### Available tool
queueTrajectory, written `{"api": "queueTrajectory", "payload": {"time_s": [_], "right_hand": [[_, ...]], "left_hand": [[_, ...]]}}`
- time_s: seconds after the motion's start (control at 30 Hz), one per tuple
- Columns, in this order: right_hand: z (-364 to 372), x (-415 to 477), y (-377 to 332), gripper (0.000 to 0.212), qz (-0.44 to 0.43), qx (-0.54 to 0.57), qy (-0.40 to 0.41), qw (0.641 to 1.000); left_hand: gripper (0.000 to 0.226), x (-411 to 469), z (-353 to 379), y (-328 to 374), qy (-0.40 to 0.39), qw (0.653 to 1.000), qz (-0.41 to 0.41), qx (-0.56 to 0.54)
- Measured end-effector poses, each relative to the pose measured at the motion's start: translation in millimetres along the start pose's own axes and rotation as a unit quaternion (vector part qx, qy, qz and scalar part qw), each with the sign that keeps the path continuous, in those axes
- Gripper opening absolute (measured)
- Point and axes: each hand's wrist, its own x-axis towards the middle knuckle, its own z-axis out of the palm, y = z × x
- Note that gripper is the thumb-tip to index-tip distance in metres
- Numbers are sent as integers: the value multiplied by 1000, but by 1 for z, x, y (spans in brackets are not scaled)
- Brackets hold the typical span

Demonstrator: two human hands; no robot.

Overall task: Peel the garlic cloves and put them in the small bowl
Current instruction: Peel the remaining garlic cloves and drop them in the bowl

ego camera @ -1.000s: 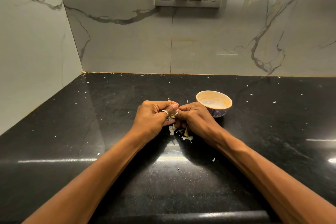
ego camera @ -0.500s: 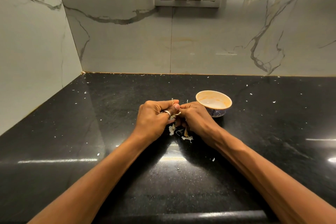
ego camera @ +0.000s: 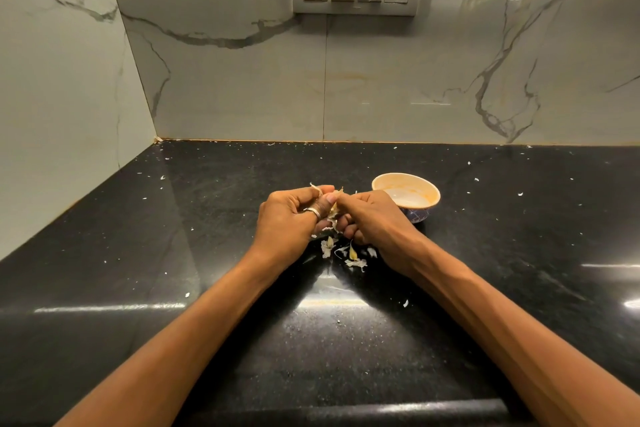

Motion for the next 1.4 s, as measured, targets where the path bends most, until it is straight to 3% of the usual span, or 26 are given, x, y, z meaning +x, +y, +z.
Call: {"api": "queueTrajectory", "payload": {"time_s": [0.5,0.83,1.0,1.17,1.4], "right_hand": [[0,-7,-6,30,-13,30,25,999],[1,-4,2,36,-53,-65,20,996],[1,-2,2,14,-80,-10,5,997],[1,-4,3,13,-95,-9,-5,995],[-2,-4,4,15,-97,28,-11,995]], "left_hand": [[16,0,-6,9,40,995,-48,-75],[11,-3,-6,10,-31,998,-53,-29],[7,-4,-7,9,-15,997,-61,-37],[19,-1,-7,5,15,998,-60,-9],[6,-2,-7,9,8,996,-71,-54]]}}
